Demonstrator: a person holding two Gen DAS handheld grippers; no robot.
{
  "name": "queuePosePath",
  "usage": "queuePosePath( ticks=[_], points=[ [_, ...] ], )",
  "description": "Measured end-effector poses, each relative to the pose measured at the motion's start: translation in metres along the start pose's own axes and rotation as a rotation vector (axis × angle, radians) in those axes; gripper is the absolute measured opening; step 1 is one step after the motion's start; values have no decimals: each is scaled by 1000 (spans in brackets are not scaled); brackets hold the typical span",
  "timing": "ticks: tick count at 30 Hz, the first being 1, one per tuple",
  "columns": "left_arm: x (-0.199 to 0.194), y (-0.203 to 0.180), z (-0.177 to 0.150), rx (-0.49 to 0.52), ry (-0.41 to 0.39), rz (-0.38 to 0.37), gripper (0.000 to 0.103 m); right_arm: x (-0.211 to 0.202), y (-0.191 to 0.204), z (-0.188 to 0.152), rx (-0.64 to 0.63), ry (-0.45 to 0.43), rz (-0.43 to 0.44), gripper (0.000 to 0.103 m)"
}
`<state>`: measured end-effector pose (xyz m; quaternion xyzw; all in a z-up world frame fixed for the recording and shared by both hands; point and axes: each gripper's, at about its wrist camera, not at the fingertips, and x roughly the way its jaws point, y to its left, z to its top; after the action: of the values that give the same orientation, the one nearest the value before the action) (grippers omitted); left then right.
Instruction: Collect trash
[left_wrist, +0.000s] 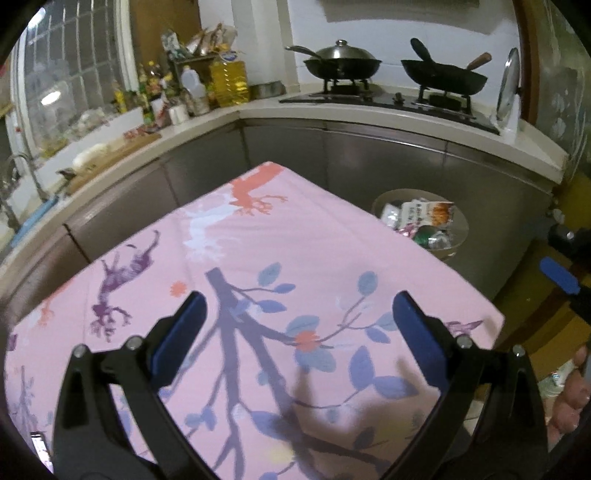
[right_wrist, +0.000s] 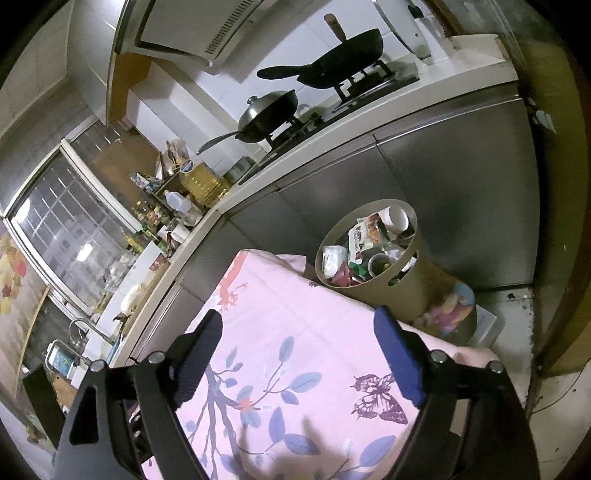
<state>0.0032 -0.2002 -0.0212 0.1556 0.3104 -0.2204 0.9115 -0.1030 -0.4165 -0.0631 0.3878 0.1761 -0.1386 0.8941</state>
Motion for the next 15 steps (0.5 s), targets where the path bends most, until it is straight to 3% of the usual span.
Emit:
queuePosePath(
  ticks=[15],
  points=[
    [-19,-3,0,55,-37,112,97,-2,5,-3,18,9,0,82]
  ],
)
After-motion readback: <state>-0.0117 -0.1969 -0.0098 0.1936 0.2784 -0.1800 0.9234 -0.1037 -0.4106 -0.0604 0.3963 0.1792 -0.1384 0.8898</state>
